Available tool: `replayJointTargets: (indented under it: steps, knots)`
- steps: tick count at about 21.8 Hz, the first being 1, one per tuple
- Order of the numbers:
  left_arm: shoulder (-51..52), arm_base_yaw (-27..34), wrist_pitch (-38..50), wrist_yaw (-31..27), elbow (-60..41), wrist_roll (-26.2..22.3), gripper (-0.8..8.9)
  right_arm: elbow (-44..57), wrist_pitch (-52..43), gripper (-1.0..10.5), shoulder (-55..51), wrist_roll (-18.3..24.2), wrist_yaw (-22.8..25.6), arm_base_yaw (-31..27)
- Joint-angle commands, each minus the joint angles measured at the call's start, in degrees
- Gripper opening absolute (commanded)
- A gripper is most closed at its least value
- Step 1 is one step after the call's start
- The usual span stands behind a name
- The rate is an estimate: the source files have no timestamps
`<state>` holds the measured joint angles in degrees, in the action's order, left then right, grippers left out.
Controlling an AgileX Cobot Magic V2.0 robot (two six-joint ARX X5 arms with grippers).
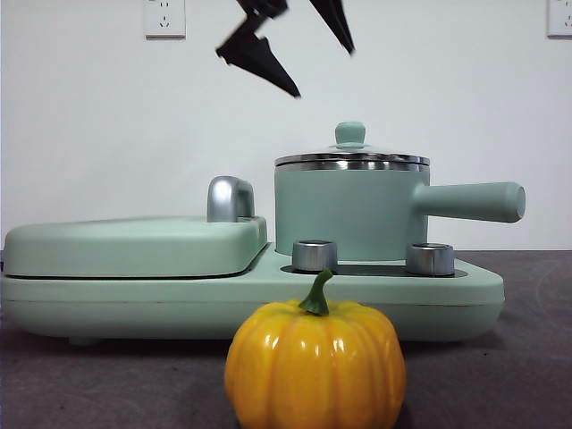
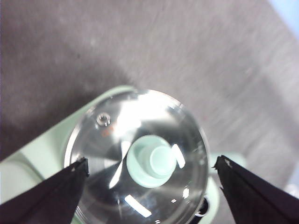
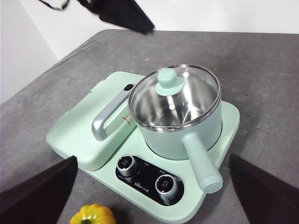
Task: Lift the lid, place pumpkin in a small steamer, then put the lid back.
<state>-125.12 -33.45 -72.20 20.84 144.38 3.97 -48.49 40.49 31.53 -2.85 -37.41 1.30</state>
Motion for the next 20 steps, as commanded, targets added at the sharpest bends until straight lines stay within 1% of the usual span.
replayJointTargets:
  steps: [1,5,7,10,11,14,17,19,20]
  knots:
    - [-2.7,-2.4,-0.8,-4.7,1.8,-2.5,4.3,-0.8,-0.6,5.2,0.2,0.3,-0.1,0.1]
    - [-4.3,-5.7,-1.8,-11.0,1.8,-5.0,4.3,-0.8,-0.6,5.2,0.2,0.3,-0.1,0.1]
    - [-5.1,-6.7,-1.8,-12.9,1.8,-5.0,4.3,-0.8,-0.6,5.2,0.2,0.3,-0.1,0.1]
    - [-6.5,-7.1,-2.3,-12.9,1.8,-5.0,4.19,-0.8,-0.6,5.2,0.2,0.3,-0.1,0.1]
    - [-7.0,-7.1,-2.9,-12.9,1.8,-5.0,3.98,-0.8,-0.6,5.2,0.2,0.3,-0.1,0.1]
    - [-8.3,-7.2,-3.6,-12.9,1.8,-5.9,3.95,-0.8,-0.6,5.2,0.2,0.3,-0.1,0.1]
    - [-8.5,-7.5,-2.8,-13.0,1.8,-7.6,3.29,-0.8,-0.6,5.2,0.2,0.3,-0.1,0.1]
    - [-8.5,-7.8,-2.4,-12.9,1.8,-7.9,3.25,-0.8,-0.6,5.2,0.2,0.3,-0.1,0.1]
    - [-8.5,-7.9,-2.3,-12.9,1.8,-7.9,2.93,-0.8,-0.6,5.2,0.2,0.3,-0.1,0.1]
